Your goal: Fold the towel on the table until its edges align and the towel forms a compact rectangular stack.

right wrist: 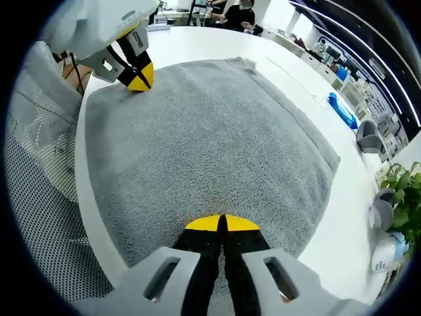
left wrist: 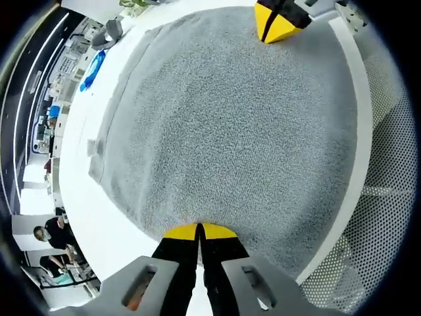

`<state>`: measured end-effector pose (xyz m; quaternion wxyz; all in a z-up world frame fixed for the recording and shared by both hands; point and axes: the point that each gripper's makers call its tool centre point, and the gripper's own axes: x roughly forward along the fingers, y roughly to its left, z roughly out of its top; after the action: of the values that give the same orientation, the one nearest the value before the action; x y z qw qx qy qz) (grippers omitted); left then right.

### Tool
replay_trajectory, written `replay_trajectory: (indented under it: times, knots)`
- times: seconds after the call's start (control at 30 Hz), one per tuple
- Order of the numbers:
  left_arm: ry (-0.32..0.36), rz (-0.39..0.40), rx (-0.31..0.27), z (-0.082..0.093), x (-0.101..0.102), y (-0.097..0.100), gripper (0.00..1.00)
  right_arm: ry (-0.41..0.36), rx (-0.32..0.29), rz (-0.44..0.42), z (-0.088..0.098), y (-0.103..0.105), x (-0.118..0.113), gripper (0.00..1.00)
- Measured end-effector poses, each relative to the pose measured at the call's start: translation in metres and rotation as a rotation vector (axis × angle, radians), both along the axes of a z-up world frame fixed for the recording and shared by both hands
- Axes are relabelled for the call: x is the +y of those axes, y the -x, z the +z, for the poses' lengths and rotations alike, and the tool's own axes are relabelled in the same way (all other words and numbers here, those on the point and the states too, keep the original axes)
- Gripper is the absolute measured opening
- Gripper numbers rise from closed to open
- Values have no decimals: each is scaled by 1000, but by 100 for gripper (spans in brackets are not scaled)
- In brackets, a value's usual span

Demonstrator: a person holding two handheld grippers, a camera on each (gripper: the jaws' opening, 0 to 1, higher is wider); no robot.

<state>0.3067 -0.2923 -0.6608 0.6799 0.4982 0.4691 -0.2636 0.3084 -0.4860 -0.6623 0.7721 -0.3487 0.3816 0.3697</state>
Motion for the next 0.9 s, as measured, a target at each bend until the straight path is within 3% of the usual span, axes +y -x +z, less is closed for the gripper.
replay_trajectory:
  times: [0.1, 0.2, 0.3, 0.37, 0.5, 0.57, 0.73, 0.83, 0.9]
  knots:
    - [2, 0, -2, 0, 2, -2, 1, 4, -3, 2, 0, 0, 0, 0]
    - [52, 43, -14, 1, 3, -3, 1, 5, -7, 6, 0, 1, 1, 0]
    - [73, 36, -31, 1, 4, -1, 1, 5, -4, 11, 0, 1, 1, 0]
    - [77, -17, -64, 1, 2, -1, 1, 1, -6, 9, 0, 0, 1, 0]
    - [144, -37, -156, 3, 2, -1, 1, 15, -29, 30, 0, 2, 1, 0]
    - [164, -42, -155, 4, 4, 0, 1, 30, -38, 44, 0, 2, 1, 0]
    - [287, 20, -178, 4, 4, -5, 1, 74, -79, 84, 0, 2, 2, 0]
    - [388, 93, -168, 5, 6, -6, 1, 140, -151, 177, 1, 3, 3, 0]
    - [394, 108, -174, 5, 7, -9, 1, 153, -160, 189, 0, 4, 4, 0]
